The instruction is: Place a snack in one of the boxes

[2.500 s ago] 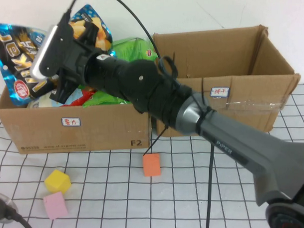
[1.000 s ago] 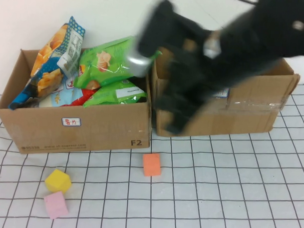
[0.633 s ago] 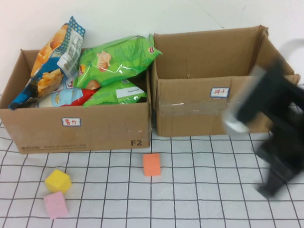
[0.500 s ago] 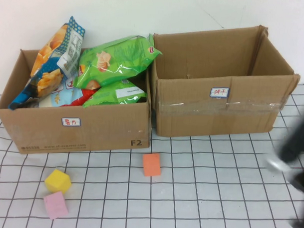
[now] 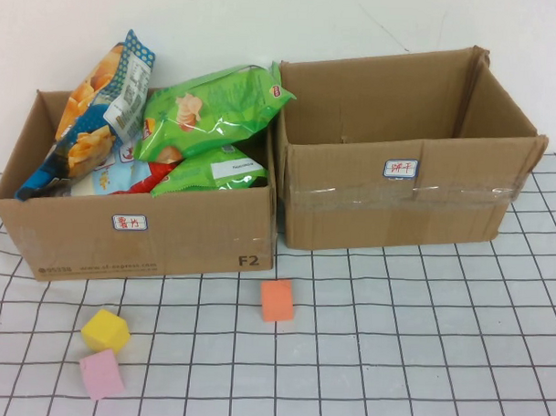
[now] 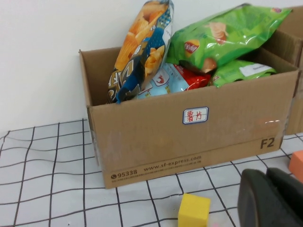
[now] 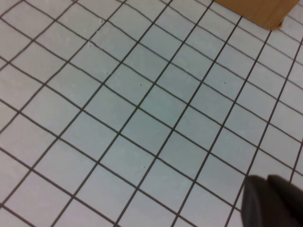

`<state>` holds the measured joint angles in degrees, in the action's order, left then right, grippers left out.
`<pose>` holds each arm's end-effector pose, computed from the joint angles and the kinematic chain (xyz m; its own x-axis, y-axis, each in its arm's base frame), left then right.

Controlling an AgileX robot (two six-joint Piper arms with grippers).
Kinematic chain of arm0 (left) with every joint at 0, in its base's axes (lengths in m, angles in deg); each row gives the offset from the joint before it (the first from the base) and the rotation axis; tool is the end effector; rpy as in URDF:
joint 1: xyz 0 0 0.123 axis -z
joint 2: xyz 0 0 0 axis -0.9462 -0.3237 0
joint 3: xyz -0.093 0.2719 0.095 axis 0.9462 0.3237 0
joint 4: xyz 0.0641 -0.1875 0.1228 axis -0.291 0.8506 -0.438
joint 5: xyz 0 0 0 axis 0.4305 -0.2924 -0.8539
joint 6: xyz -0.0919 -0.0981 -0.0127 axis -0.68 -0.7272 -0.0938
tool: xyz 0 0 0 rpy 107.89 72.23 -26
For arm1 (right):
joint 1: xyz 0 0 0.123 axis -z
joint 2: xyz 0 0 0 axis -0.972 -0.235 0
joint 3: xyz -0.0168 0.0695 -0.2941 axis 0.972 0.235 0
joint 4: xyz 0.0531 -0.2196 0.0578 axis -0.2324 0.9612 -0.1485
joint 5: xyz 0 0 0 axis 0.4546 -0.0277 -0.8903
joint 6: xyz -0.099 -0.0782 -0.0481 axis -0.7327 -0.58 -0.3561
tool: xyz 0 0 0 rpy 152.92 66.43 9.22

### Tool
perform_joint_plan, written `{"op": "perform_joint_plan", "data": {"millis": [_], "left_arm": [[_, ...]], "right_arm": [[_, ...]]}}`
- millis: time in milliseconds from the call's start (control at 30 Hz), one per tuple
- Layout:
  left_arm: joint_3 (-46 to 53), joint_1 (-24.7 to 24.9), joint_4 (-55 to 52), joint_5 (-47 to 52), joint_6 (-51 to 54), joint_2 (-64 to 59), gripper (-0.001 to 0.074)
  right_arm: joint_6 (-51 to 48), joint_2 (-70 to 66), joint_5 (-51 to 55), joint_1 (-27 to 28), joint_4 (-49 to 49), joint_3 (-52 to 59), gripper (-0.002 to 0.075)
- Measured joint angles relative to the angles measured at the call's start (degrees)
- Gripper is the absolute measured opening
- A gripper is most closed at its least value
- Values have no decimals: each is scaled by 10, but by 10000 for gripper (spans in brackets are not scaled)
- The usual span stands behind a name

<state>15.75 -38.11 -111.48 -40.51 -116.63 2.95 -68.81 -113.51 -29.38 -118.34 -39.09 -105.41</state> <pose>0.0687 0.0024 0.2600 -0.1421 0.0096 -0.9898 0.2694 0.9626 -0.0294 0.0943 0.0341 0.2516 -0.4157 -0.4795 -0.7728 -0.5140 0.8249 -0.2354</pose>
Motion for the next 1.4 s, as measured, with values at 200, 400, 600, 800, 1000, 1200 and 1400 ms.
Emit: {"op": "perform_joint_plan", "data": {"millis": [200,400,600,800,1000,1200,1400], "left_arm": [[1,0,-5,0,0,0,-1],[2,0,-6,0,0,0,-1],[4,0,-6,0,0,0,-1],[11,0,8,-2,0,4,-1],[17,-54,87,1,43,45,-1],[57,-174,253,-20,215,86,-1],[133,-256,393,-72,336,86,-1]], "right_arm": [[0,25,1,0,0,12,0],[0,25,5,0,0,12,0],[0,25,5,0,0,12,0],[0,25,6,0,1,12,0],[1,27,9,-42,3,12,0],[1,27,9,-42,3,12,0],[1,27,9,-42,3,12,0]]}}
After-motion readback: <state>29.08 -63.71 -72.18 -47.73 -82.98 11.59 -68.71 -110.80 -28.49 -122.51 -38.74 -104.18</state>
